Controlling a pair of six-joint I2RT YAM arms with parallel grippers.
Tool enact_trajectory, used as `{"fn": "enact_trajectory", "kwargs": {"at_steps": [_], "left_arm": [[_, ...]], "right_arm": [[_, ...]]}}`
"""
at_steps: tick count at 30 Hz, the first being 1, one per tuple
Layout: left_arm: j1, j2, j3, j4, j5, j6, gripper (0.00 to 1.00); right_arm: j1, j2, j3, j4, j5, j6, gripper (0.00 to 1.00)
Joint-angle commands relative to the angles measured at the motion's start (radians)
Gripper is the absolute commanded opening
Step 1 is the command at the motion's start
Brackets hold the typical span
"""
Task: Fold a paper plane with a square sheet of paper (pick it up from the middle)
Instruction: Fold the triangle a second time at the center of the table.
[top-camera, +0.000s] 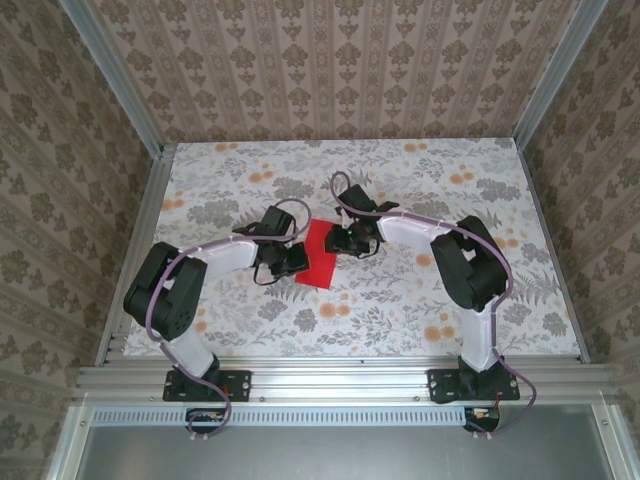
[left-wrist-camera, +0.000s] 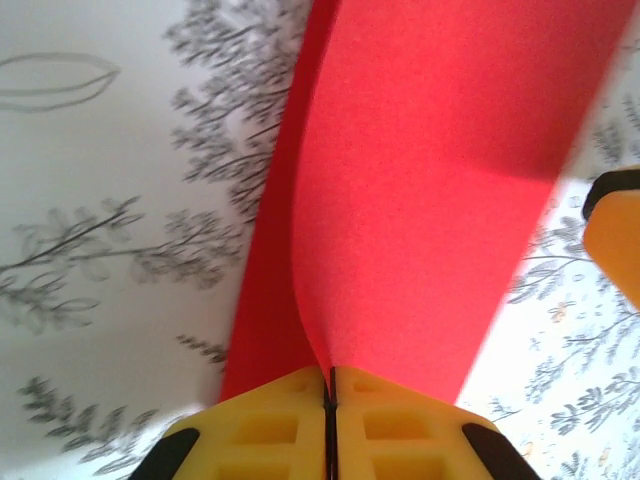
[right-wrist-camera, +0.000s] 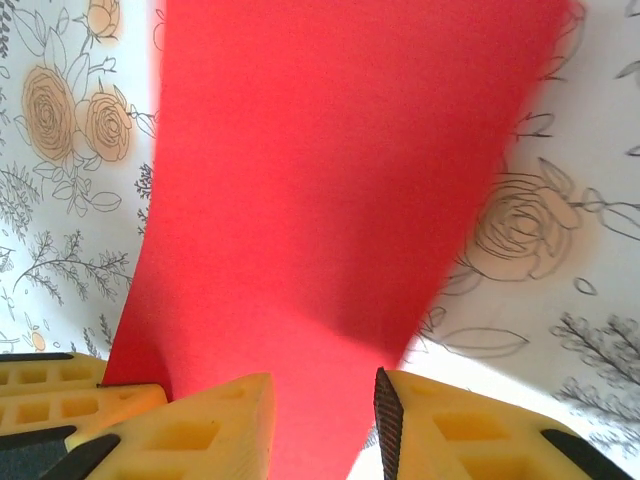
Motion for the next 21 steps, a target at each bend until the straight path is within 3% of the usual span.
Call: {"fn": "enact_trajectory", "kwargs": {"at_steps": [1, 9, 21], "left_arm": [[-0.017, 0.031, 0.040, -0.003, 0.012, 0.006, 0.10], [-0.023, 0.042, 0.046, -0.013, -0.009, -0.003, 0.10], [-0.026, 0.030, 0.046, 0.000, 0.010, -0.013, 0.14]], "right_arm": [[0.000, -0.083, -0.032, -0.016, 0.064, -0.014, 0.34], [0.002, -0.032, -0.007, -0.018, 0.000, -0.026, 0.28], [0.000, 0.061, 0.028, -0.039, -0.026, -0.028, 0.26]]}}
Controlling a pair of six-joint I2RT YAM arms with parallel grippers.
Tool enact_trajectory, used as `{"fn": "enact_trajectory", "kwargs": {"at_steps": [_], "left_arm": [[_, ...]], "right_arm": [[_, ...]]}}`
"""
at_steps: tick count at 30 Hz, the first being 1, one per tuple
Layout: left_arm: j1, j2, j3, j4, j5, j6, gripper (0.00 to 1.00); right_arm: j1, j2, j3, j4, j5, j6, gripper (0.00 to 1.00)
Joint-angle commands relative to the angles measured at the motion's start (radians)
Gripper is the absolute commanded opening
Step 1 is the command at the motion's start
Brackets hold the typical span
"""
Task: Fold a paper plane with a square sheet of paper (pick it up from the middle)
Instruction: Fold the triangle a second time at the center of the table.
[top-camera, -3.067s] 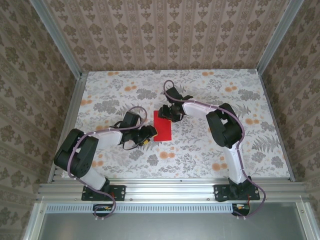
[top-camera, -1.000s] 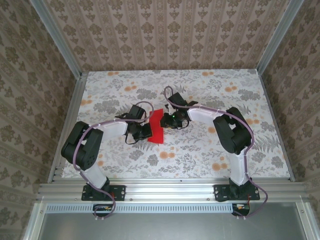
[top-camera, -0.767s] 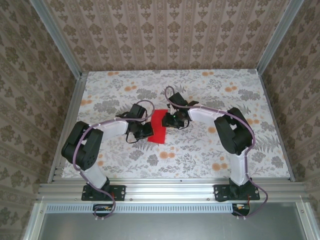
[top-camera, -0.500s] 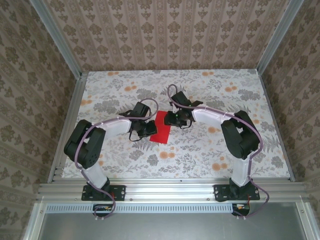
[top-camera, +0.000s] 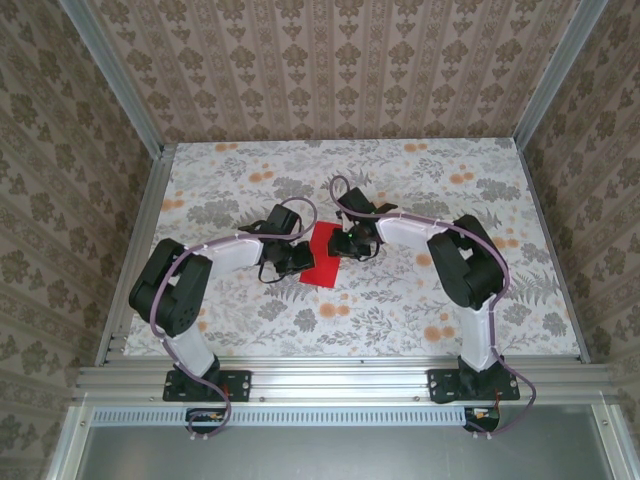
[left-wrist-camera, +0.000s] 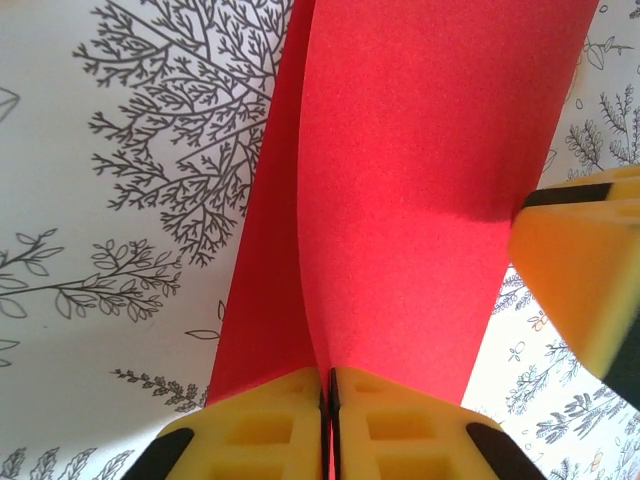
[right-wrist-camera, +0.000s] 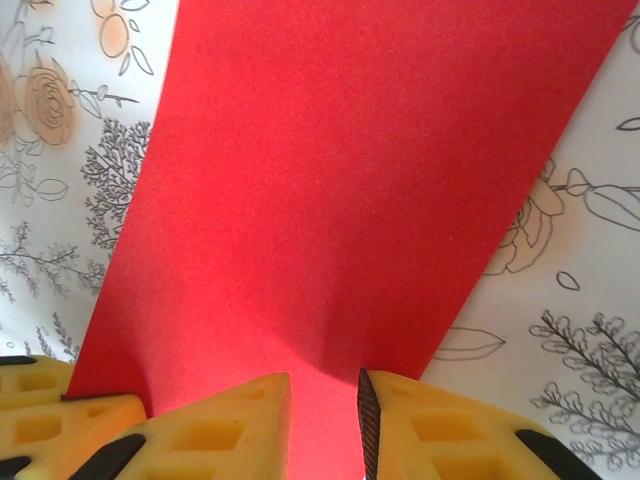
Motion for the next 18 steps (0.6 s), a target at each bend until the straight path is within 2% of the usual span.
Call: {"fn": "enact_trajectory", "kwargs": {"at_steps": [1, 6, 18], "left_arm": [[-0.006, -0.006, 0.015, 0.002, 0.020, -0.016, 0.17], [-0.004, -0.037, -0.012, 0.081, 0.094, -0.058, 0.31], [-0.004, -0.061, -0.062, 0.250, 0.198, -0.152, 0.36]], "right_arm": [[0.000, 0.025, 0.026, -0.031, -0.025, -0.009, 0.26], [-0.001, 0.037, 0.016, -0.042, -0.022, -0.006, 0.22], [-0.011, 0.042, -0.007, -0.041, -0.036, -0.002, 0.22]]}}
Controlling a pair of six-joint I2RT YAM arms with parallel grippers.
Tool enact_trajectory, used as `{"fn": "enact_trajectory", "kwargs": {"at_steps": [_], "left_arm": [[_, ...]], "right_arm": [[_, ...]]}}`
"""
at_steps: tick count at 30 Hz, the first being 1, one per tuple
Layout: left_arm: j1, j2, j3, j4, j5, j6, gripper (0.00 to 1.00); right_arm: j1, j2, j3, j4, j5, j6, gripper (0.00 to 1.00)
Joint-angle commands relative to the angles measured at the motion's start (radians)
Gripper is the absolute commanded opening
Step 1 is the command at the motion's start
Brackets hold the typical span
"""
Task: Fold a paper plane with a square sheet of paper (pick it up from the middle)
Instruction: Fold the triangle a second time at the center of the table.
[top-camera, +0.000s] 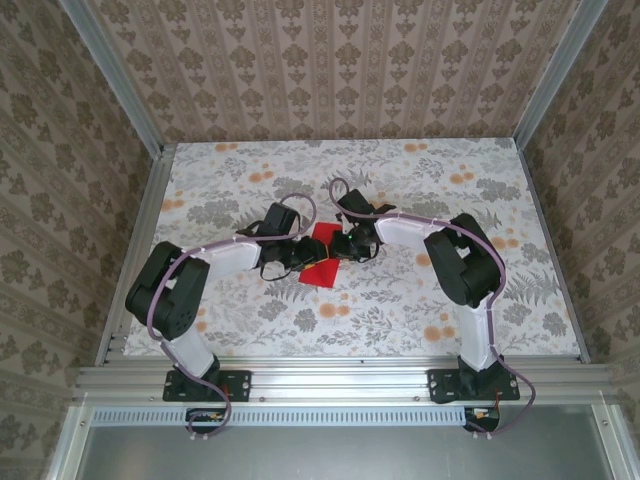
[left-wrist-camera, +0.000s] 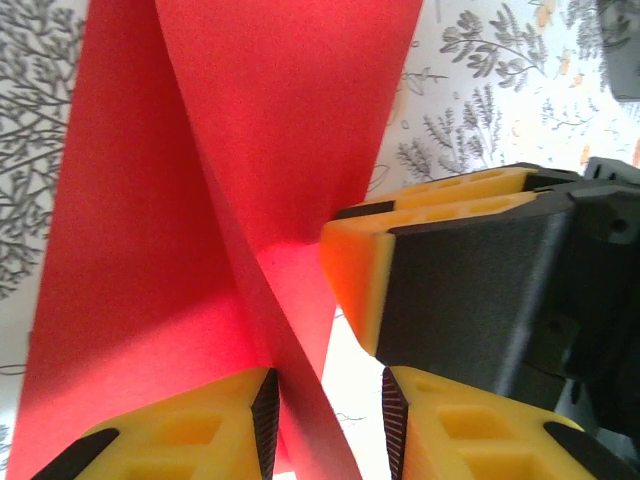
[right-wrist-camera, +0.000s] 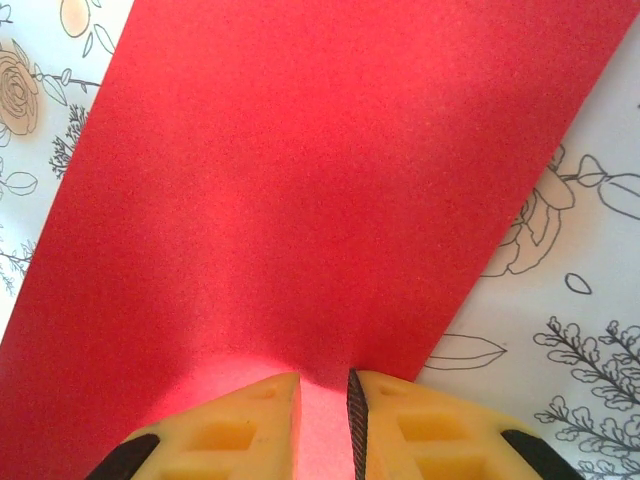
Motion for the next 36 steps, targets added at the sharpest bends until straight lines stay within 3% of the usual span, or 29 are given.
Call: {"fn": "enact_trajectory", "kwargs": {"at_steps": [1, 6, 15, 20, 36], "left_arm": [[-0.004, -0.035, -0.022, 0.064, 0.051, -0.044, 0.36], [-0.002, -0.050, -0.047, 0.121, 0.076, -0.072, 0.38], [0.014, -0.041, -0.100, 0.262, 0.128, -0.135, 0.51], [0.017, -0.054, -0.118, 0.326, 0.143, -0.164, 0.51], [0.018, -0.094, -0.134, 0.308, 0.167, -0.160, 0.51]], "right_arm": [[-0.007, 0.027, -0.008, -0.037, -0.024, -0.001, 0.22], [-0.013, 0.031, -0.015, -0.029, -0.039, 0.008, 0.22], [-0.018, 0.038, -0.021, -0.018, -0.056, 0.015, 0.22], [-0.019, 0.040, -0.021, -0.020, -0.056, 0.017, 0.22], [-0.019, 0.043, -0.016, -0.024, -0.053, 0.022, 0.22]]}}
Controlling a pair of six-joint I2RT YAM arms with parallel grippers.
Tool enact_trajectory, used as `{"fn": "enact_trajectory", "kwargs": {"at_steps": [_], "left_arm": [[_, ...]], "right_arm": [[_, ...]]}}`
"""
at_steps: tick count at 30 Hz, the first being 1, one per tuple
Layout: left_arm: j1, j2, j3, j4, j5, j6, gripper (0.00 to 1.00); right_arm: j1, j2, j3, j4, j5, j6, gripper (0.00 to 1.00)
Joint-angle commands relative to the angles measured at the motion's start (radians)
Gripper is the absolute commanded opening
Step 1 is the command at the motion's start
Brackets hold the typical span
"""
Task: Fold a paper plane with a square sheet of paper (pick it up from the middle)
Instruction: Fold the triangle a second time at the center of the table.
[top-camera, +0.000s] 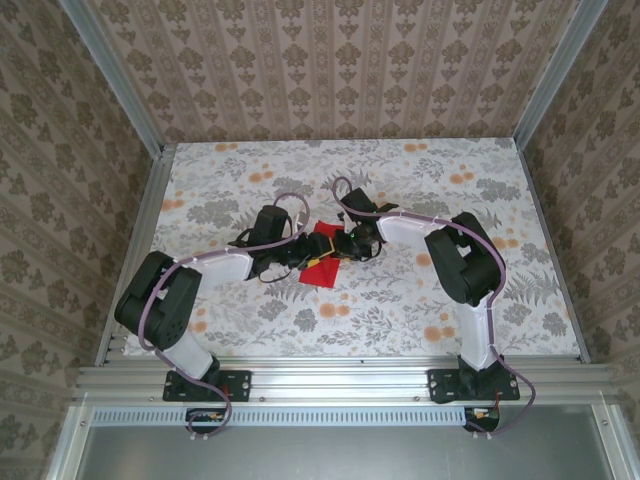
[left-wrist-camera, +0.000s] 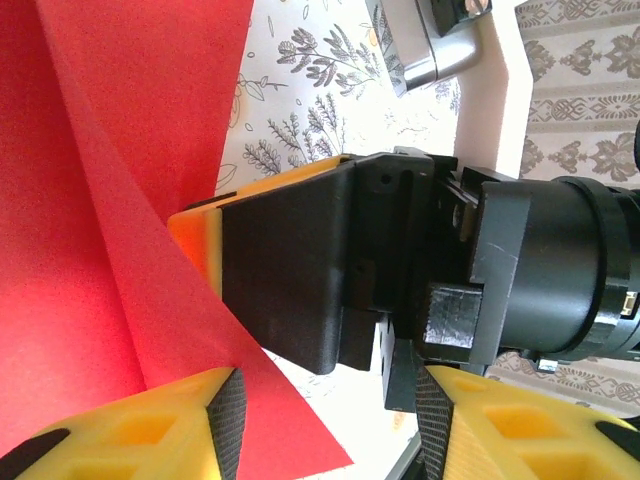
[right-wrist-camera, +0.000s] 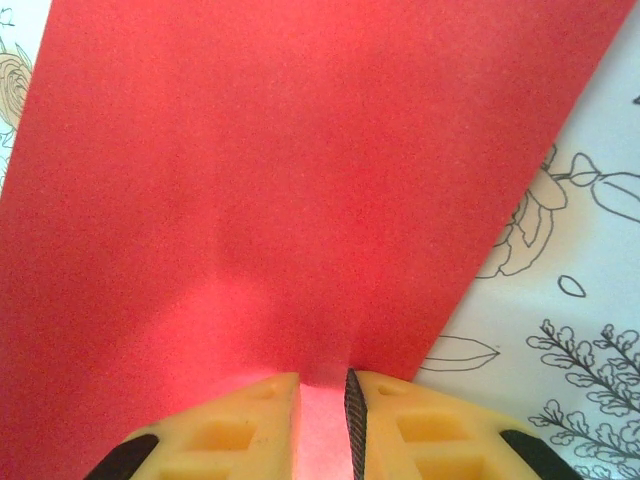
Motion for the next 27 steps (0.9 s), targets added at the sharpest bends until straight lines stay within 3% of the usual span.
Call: {"fn": "enact_trajectory", "kwargs": {"at_steps": [1, 15, 27], "left_arm": [[0.005, -0.009, -0.004, 0.016, 0.021, -0.017, 0.50], [0.008, 0.086, 0.039, -0.031, -0.101, -0.020, 0.31], [0.011, 0.094, 0.020, -0.047, -0.141, -0.014, 0.18]], "right_arm": [[-0.002, 0.035, -0.016, -0.024, -0.005, 0.019, 0.22], [-0.017, -0.014, -0.031, 0.075, -0.097, 0.055, 0.19], [-0.048, -0.100, -0.114, 0.200, -0.199, 0.092, 0.20]]}}
